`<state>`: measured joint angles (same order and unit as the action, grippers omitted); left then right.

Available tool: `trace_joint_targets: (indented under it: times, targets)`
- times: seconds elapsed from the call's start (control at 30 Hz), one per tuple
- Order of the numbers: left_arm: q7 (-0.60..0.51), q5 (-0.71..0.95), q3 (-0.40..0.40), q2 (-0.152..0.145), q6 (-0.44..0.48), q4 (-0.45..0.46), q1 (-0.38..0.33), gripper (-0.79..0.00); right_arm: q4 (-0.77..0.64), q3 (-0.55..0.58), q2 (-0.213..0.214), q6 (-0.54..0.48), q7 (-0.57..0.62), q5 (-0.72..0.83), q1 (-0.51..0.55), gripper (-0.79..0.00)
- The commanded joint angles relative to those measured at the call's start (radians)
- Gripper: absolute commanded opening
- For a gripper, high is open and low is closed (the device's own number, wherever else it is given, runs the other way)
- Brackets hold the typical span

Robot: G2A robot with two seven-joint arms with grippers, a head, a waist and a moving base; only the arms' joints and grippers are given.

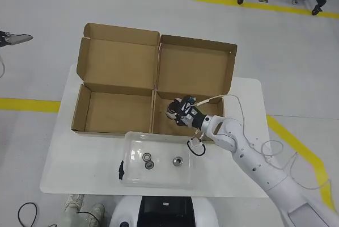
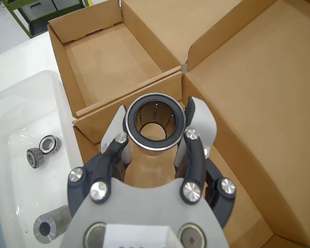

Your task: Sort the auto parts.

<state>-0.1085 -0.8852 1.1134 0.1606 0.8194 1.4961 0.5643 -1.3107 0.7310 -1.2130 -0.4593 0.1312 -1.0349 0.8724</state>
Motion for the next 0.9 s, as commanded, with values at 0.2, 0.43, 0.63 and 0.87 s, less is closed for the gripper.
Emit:
trace_joint_targets:
  times: [0.2, 0.43, 0.63, 0.87]
  targets:
    - [0.000, 0.000, 0.000, 0.000, 0.000, 0.000, 0.000, 0.000, 0.096, -0.054, -0.046, 0.032, 0.070, 0.037, -0.056, -0.785]
    - [0.000, 0.000, 0.000, 0.000, 0.000, 0.000, 0.000, 0.000, 0.179, -0.086, -0.081, 0.030, 0.078, 0.050, -0.093, -0.785]
    - [0.000, 0.000, 0.000, 0.000, 0.000, 0.000, 0.000, 0.000, 0.220, -0.101, -0.101, 0.030, 0.104, 0.038, -0.110, -0.622]
    - [0.000, 0.000, 0.000, 0.000, 0.000, 0.000, 0.000, 0.000, 0.253, -0.102, -0.116, 0.026, 0.095, 0.022, -0.117, -0.502]
